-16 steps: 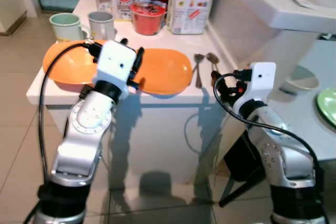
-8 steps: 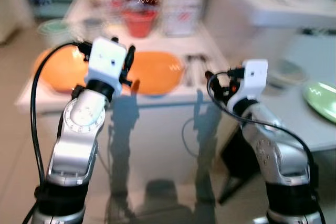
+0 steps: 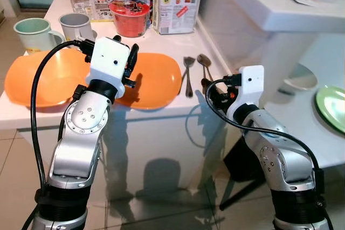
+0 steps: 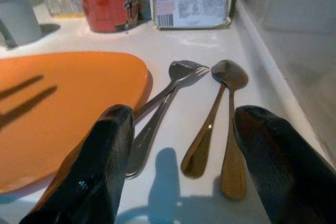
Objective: Setting the table
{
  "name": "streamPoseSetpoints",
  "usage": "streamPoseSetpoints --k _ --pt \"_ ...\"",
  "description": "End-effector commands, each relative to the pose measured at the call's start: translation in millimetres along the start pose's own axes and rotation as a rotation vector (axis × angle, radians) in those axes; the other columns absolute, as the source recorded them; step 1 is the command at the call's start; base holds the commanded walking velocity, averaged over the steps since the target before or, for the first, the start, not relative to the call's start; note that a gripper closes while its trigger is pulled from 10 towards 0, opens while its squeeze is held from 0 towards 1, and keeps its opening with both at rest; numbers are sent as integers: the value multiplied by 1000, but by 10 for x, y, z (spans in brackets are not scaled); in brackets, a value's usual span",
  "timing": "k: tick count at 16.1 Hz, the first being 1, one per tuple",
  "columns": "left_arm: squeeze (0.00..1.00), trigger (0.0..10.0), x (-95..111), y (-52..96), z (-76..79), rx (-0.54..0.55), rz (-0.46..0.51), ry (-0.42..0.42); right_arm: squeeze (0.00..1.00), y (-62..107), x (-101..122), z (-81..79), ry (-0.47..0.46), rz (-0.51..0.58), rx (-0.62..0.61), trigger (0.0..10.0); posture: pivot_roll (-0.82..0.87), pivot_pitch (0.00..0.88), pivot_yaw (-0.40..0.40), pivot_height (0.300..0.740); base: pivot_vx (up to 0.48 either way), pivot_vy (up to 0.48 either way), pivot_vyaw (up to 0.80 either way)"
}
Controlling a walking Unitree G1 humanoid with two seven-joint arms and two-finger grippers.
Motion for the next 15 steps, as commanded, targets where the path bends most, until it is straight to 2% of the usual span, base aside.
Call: streamPoseSetpoints --k 1,3,8,11,12,15 --pt "0 10000 7 -3 -27 5 -4 -11 0 9 -3 -69 9 -12 39 10000 83 0 -106 740 341 0 738" --pt "0 10000 5 0 -29 5 -7 -16 0 11 -10 -83 -2 -14 47 10000 82 0 -106 740 319 0 763" --pt "0 10000 -74 21 -22 -7 -46 -47 0 31 -69 -110 3 -43 74 10000 81 0 -106 740 0 0 0" --pt "0 10000 -50 18 -23 -10 -42 -48 0 2 -25 -98 17 -28 56 10000 81 0 -106 740 0 0 0" --pt "0 10000 -44 16 -20 -12 -40 -47 0 -8 -6 -65 19 -17 33 10000 81 0 -106 740 0 0 0" --pt "0 10000 38 16 64 -59 -2 -51 0 -102 83 198 -26 3 -115 10000 78 0 -104 740 0 0 0"
Point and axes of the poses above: a point about 5 cm out from each wrist's last joint towards the gripper, its own y axis pointing back from the gripper into the wrist, its own x axis along the axis of the wrist's last joint, z = x × y, the point moved 5 cm from there along -y, pointing out of the wrist towards the gripper, and after that the axes turned 8 degrees about -y, right-handed, at the moved point
